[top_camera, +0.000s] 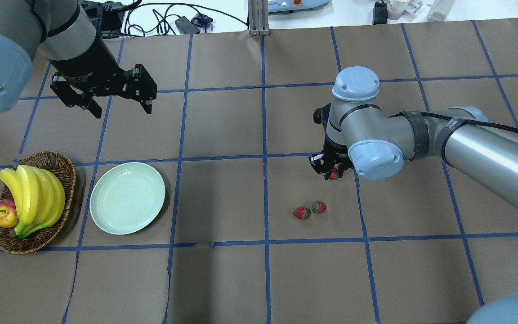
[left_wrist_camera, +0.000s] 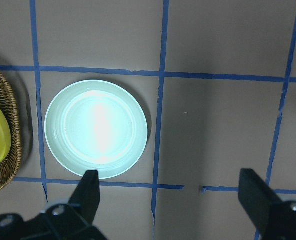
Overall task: Collect all strawberries into plate
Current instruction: 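Carry the strawberry toward the plate and release it on the table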
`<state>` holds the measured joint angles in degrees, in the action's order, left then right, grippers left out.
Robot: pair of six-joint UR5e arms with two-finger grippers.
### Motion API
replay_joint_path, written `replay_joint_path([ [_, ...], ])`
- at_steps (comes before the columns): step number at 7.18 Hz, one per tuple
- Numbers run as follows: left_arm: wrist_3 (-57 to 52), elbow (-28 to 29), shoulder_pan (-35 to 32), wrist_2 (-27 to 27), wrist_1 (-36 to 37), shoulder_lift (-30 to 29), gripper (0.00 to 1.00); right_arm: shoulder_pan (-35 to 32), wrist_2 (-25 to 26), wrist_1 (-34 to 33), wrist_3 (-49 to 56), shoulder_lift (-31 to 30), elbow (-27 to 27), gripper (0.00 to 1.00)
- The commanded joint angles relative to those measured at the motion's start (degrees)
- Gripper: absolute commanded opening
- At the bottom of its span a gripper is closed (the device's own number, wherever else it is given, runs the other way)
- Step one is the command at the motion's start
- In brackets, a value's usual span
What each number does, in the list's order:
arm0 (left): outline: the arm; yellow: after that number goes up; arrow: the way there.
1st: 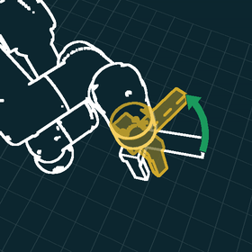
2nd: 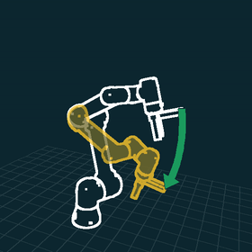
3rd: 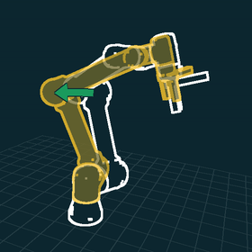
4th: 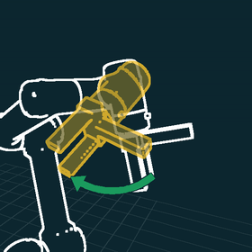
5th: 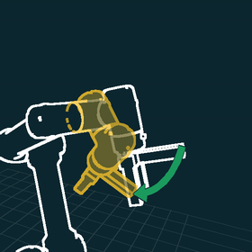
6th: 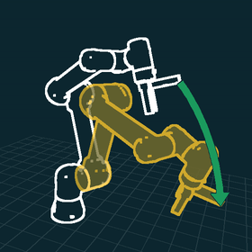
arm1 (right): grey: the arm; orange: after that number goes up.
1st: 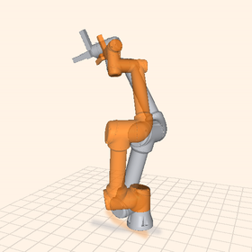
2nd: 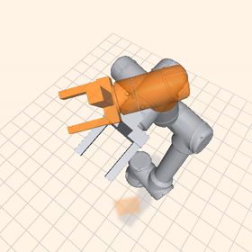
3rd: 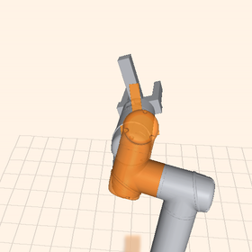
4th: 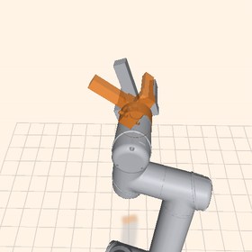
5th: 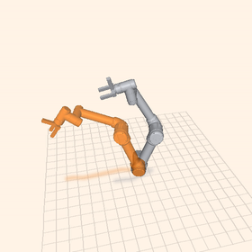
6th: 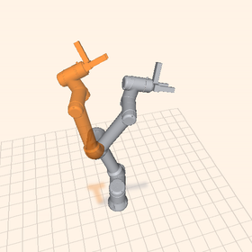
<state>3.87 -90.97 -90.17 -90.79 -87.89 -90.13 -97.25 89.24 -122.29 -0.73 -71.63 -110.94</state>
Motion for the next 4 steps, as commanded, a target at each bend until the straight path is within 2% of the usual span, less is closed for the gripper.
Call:
replay_joint_path([
  [1, 0.0, 0.0, 0.0, 0.0, -0.1, 0.0, 1.0, -2.3, -5.2, 0.5, -5.8, 0.5, 4.5, 0.18],
  [3, 0.1, 0.0, 0.0, 0.0, 0.0, 0.0, 1.0, -10.7, -7.2, 0.4, -15.4, 4.8, 10.6, 0.18],
  [4, 0.0, 0.0, 0.0, 0.0, 0.0, 0.0, 1.0, -15.0, -8.4, 0.5, -20.2, 6.8, 15.4, 0.18],
])
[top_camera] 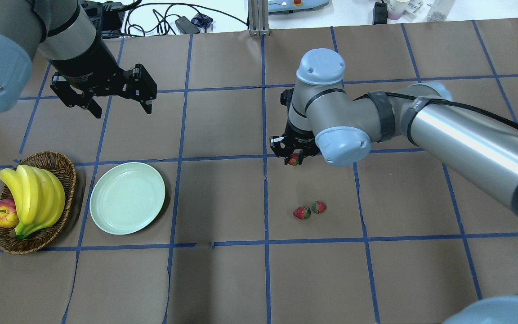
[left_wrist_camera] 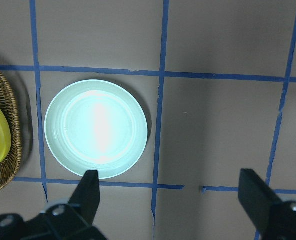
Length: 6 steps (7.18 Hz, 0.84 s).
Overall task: Collect all strawberries into plate
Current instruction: 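Carry the strawberry toward the plate and release it on the table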
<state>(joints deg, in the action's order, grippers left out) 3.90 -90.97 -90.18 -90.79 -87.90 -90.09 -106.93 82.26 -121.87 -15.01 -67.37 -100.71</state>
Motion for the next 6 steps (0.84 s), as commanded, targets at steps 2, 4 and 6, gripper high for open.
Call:
replay_joint_path([
  [2, 0.1, 0.0, 0.0, 0.0, 0.0, 0.0, 1.0, -11.1, -4.9, 0.0, -12.4, 6.4, 9.3, 0.2],
  [4, 0.1, 0.1, 0.0, 0.0, 0.0, -0.2, 1.0, -11.5, -5.0, 0.1, -12.4, 7.9, 7.5, 0.26],
  [6, 0.1, 0.0, 0.0, 0.0, -0.1, -0.1, 1.0, -11.5, -4.9, -0.7, -12.0, 7.6, 2.9, 0.55],
])
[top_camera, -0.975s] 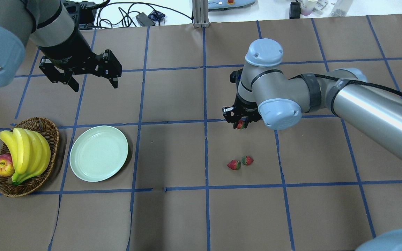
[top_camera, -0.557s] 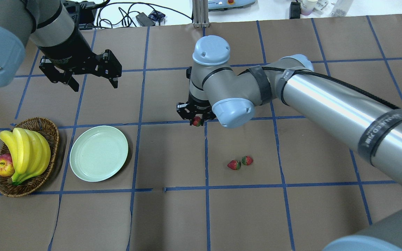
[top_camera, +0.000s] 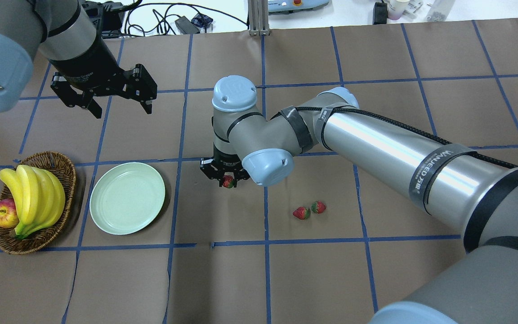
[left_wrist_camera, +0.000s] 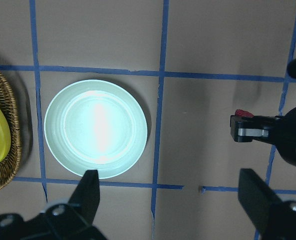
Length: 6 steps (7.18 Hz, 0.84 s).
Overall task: Collect all strawberries into plate
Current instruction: 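Carry the strawberry toward the plate and release it on the table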
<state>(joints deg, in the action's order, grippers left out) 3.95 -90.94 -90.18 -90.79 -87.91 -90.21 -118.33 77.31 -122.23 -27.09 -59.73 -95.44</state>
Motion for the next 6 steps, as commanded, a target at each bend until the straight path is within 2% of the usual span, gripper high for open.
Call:
replay_joint_path([
  [1, 0.0, 0.0, 0.0, 0.0, 0.0, 0.0, 1.0, -0.5, 0.0, -1.1, -0.2, -0.8, -1.7, 0.94],
  [2, 0.0, 0.0, 0.0, 0.0, 0.0, 0.0, 1.0, -0.5, -0.1, -1.0, -0.2, -1.6, -1.8, 1.0],
  [4, -0.1, 0.0, 0.0, -0.1, 0.0, 0.0, 1.0, 0.3, 0.9, 0.2, 0.6, -4.3, -1.8, 1.0],
  [5, -0.2, 0.1, 0.0, 0.0, 0.0, -0.1, 1.0, 1.6, 2.7, 6.2, 3.2, -6.8, -2.3, 1.0],
  [6, -0.2, 0.1, 0.0, -0.1, 0.0, 0.0, 1.0, 4.3, 7.2, 12.8, 6.0, -8.3, -2.5, 1.0],
])
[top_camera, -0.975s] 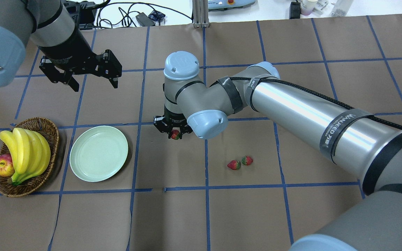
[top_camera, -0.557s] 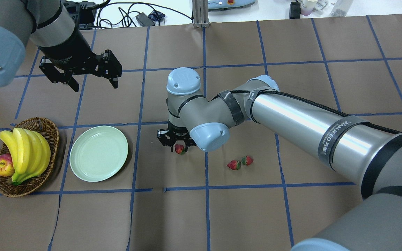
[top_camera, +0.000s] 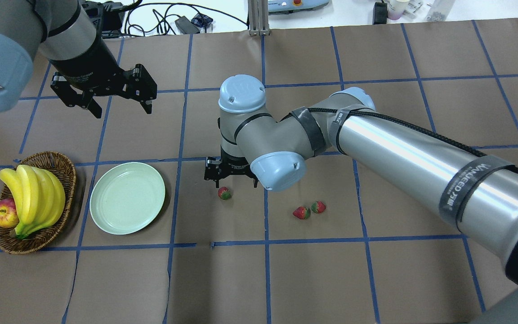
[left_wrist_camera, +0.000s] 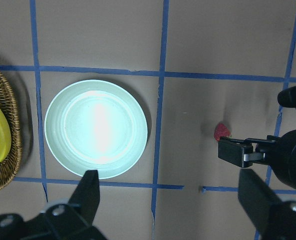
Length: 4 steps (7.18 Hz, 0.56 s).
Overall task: Collect all strawberries into plate
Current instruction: 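Return the right gripper and grasp a second strawberry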
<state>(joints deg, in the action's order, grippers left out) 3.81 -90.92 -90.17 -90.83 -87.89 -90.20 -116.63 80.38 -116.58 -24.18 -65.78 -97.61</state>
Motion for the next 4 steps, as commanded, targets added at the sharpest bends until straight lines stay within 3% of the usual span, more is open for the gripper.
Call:
replay_joint_path([
  [1, 0.0, 0.0, 0.0, 0.0, 0.0, -0.1, 1.0, 5.2, 5.0, 8.5, 4.8, -2.4, -0.6, 1.0],
  [4, 0.0, 0.0, 0.0, 0.0, 0.0, -0.1, 1.0, 11.8, 10.2, 9.3, 7.1, -6.8, -8.7, 1.0],
])
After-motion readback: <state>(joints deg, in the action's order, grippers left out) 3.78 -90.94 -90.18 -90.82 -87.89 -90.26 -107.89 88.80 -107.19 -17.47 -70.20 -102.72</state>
